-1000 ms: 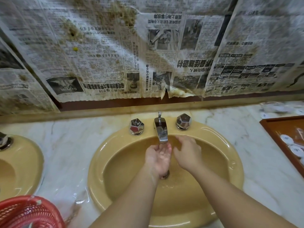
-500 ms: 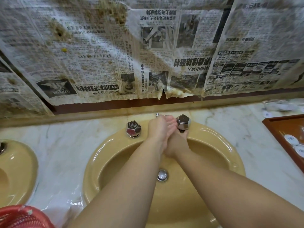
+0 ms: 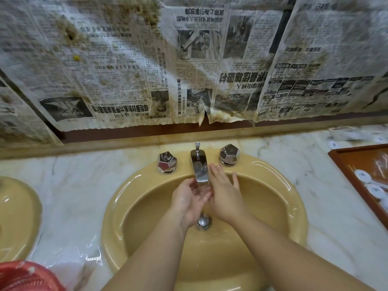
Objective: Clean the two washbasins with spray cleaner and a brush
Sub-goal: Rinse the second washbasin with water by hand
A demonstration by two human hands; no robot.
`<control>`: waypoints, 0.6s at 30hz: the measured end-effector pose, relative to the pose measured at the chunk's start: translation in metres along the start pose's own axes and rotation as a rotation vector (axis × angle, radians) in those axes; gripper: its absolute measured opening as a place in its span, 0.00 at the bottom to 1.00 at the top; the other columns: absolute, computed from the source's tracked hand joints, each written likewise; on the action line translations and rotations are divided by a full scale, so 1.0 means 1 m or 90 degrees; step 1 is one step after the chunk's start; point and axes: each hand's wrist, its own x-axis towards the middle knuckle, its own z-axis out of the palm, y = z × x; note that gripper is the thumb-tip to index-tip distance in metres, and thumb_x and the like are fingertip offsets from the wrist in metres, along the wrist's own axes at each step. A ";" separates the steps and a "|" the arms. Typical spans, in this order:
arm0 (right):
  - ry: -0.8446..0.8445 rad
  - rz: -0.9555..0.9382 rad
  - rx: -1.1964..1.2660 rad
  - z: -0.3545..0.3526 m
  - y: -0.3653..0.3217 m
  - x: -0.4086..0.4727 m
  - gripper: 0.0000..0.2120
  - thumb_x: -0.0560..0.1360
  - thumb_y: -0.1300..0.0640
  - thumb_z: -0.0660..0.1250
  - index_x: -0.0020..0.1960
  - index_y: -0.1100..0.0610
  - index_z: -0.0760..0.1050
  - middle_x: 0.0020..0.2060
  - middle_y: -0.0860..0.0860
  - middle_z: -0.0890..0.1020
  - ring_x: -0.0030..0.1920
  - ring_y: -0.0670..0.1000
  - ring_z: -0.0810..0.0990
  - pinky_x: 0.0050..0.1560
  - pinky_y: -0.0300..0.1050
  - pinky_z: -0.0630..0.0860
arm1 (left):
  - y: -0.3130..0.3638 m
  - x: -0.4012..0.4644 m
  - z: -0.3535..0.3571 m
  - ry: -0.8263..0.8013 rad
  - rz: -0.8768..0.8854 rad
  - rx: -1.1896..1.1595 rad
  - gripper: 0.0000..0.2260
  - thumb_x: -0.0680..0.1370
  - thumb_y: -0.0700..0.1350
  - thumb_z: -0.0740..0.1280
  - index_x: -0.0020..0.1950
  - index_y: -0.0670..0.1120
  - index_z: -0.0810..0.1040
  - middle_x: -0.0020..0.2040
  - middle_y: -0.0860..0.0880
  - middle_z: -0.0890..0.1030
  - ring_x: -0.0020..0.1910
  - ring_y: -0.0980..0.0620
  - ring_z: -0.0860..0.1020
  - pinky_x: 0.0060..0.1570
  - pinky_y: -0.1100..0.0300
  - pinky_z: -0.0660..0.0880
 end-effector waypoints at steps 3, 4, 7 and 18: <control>0.142 0.062 0.212 0.007 0.005 -0.019 0.23 0.78 0.64 0.62 0.72 0.57 0.74 0.73 0.50 0.73 0.75 0.51 0.68 0.76 0.48 0.62 | -0.009 -0.011 0.000 0.009 -0.008 0.079 0.16 0.86 0.43 0.57 0.55 0.34 0.79 0.42 0.40 0.83 0.44 0.45 0.81 0.53 0.51 0.80; 0.162 0.145 0.299 0.010 -0.002 -0.022 0.17 0.79 0.63 0.62 0.65 0.58 0.79 0.65 0.52 0.80 0.67 0.53 0.75 0.69 0.46 0.69 | -0.012 -0.014 -0.004 0.040 0.017 0.139 0.16 0.86 0.44 0.57 0.52 0.34 0.80 0.40 0.41 0.82 0.41 0.45 0.81 0.50 0.53 0.80; 0.043 0.513 0.884 0.010 -0.037 -0.010 0.12 0.84 0.57 0.61 0.52 0.62 0.81 0.48 0.58 0.84 0.47 0.57 0.82 0.50 0.52 0.76 | -0.016 -0.025 -0.019 0.119 0.119 0.300 0.17 0.86 0.45 0.58 0.49 0.34 0.81 0.37 0.41 0.82 0.36 0.47 0.80 0.40 0.58 0.78; 0.083 0.733 1.438 0.016 -0.066 -0.014 0.10 0.85 0.63 0.59 0.60 0.68 0.75 0.51 0.60 0.81 0.48 0.55 0.82 0.43 0.44 0.85 | 0.030 -0.043 -0.086 0.296 0.547 0.716 0.02 0.76 0.46 0.70 0.47 0.52 0.80 0.45 0.55 0.82 0.48 0.52 0.80 0.51 0.55 0.76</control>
